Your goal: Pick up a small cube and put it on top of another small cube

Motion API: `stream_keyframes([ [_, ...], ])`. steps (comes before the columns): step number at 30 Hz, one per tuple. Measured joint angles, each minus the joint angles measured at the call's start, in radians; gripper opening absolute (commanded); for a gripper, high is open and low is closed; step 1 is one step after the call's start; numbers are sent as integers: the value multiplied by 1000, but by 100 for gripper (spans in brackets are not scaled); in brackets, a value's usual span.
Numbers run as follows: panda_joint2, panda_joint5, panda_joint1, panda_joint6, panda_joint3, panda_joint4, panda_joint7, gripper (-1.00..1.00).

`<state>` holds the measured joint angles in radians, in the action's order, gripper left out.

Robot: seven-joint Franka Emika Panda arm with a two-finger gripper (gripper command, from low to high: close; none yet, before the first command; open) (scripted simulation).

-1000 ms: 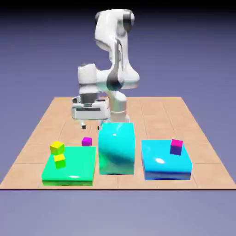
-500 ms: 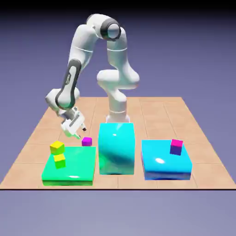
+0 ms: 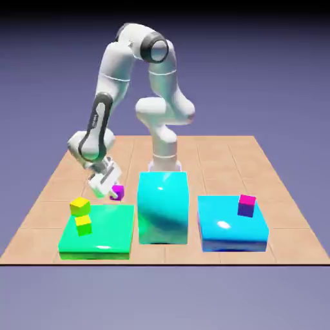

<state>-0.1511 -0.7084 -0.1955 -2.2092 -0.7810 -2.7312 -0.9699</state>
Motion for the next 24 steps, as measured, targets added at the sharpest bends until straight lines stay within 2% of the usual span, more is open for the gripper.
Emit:
stream_keyframes([
  [17,-197,-71,150,442,-167,596,-313,-100],
  [20,-261,-158,150,370,-111,548,-258,-100],
  [21,-285,-191,151,343,-90,530,-238,100],
  [24,-253,-145,150,379,-118,554,-266,100],
])
